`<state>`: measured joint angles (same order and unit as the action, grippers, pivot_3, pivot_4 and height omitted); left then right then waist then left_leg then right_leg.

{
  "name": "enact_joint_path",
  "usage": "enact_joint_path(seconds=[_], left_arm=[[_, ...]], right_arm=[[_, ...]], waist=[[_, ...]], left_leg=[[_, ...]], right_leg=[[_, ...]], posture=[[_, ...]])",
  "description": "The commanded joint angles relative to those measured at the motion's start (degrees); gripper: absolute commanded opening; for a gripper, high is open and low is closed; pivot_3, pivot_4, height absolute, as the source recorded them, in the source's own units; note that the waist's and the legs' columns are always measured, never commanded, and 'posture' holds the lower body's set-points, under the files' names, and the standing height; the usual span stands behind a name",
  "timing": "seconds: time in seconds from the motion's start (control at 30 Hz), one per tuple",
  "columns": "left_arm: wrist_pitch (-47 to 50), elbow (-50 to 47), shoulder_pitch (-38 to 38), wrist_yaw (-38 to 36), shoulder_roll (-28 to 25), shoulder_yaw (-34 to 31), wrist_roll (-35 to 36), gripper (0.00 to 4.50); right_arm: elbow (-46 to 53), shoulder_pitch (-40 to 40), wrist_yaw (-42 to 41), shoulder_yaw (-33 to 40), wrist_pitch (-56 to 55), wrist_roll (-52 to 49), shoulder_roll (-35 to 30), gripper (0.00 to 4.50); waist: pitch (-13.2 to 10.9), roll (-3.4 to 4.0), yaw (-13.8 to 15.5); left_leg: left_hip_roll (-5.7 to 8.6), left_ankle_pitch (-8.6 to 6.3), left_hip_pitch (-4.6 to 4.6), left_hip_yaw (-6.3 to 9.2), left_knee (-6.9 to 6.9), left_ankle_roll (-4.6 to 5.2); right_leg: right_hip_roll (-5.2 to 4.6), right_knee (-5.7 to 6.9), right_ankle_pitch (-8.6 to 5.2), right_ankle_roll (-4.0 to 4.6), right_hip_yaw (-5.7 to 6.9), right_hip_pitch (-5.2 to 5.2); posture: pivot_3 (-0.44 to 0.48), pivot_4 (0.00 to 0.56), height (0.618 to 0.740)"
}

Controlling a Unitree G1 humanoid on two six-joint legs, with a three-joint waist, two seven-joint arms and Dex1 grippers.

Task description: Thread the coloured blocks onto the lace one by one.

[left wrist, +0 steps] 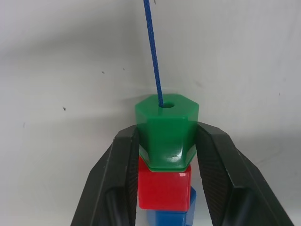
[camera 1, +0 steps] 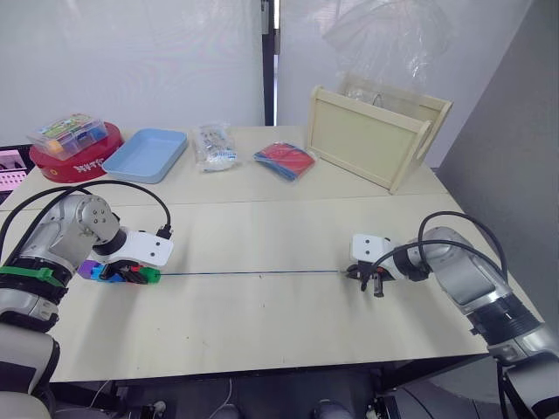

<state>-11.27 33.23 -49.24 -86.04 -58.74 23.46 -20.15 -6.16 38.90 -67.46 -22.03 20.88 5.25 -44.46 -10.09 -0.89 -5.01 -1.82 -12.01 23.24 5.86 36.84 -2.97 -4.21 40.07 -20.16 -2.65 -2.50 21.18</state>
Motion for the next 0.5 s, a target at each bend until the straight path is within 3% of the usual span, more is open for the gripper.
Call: enact_joint_path(seconds=[0.03,0.1,0.33,0.5], left_arm=[[0.18,-1.32,0.46,0.27,-0.60,-1.69,0.57,1.26],[0.08,-1.12,0.57,0.23,-0.66,-1.73,0.43,2.29],[-1.94,-2.18,0.18,1.34,-0.98,-4.21,2.75,4.50],[0.28,-4.21,4.06,1.25,-1.25,-11.60,12.28,4.50]], right_arm=[[-0.30,-0.08,-0.74,-0.96,0.47,0.04,1.94,0.00],[-0.33,0.31,-0.71,-0.38,0.86,0.02,2.61,0.00],[4.94,-0.26,-4.32,2.95,4.61,-2.14,-1.16,2.32],[8.05,-1.98,-4.98,9.35,6.31,-8.30,-2.61,4.13]], waist=[[0.00,0.00,-0.09],[0.00,0.00,-0.21],[-0.01,0.01,-0.05],[-0.03,0.04,0.61]], left_leg=[[0.00,0.00,0.00,0.00,0.00,0.00],[0.00,0.00,-0.02,0.00,0.00,0.00],[0.04,0.00,0.11,0.03,-0.01,0.00],[0.13,0.00,0.21,0.03,0.00,0.00]], right_leg=[[0.01,0.01,0.00,0.00,0.00,0.00],[0.01,0.03,0.00,0.00,0.00,0.00],[-0.03,0.03,0.00,0.00,0.00,0.02],[-0.13,-0.03,0.00,0.00,0.01,0.03]], posture=[[0.000,0.150,0.740],[0.000,0.150,0.740],[0.000,0.150,0.740],[0.000,0.150,0.740]])
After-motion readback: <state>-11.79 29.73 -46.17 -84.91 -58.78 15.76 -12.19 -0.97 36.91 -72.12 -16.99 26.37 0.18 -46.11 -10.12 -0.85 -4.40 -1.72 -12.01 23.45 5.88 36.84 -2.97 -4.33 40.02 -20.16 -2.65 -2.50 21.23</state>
